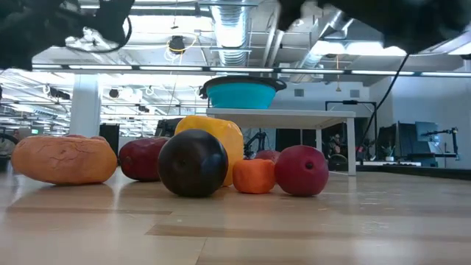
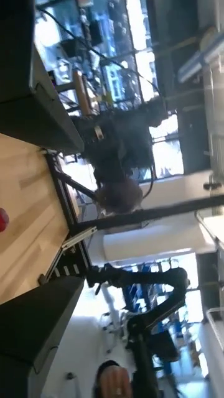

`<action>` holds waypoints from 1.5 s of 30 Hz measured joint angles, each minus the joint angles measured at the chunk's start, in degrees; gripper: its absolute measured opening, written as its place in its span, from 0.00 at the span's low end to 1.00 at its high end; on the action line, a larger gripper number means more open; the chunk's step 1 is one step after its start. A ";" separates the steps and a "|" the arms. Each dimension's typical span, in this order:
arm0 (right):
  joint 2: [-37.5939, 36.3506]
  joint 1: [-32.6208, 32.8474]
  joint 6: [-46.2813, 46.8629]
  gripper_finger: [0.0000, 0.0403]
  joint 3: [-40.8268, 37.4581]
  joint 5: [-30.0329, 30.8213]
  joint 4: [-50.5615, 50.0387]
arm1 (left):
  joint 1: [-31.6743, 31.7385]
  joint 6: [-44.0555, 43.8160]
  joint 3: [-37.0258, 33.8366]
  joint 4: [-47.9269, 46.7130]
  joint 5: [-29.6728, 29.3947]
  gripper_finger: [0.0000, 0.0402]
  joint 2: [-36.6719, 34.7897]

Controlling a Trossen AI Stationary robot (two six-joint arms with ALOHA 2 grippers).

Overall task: Pick & Place Fruit
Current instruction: Put the right purple plum into the blue strainer bowl on the shelf

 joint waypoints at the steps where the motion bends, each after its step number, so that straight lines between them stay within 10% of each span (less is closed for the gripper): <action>1: 1.58 -0.74 0.02 0.61 1.74 -0.65 0.26 | -1.16 1.73 1.34 0.10 0.03 0.84 1.77; 11: 15.68 -5.86 3.34 0.61 10.22 -3.30 16.01 | -5.74 11.52 14.95 0.11 2.30 0.84 15.26; 20: 18.63 -6.81 6.52 0.61 12.07 0.54 16.40 | -7.74 21.43 21.09 -5.39 -6.99 0.86 25.04; 45: 18.45 -6.77 6.68 0.61 12.11 0.75 16.07 | -9.92 37.65 22.52 -4.14 -20.53 0.99 25.28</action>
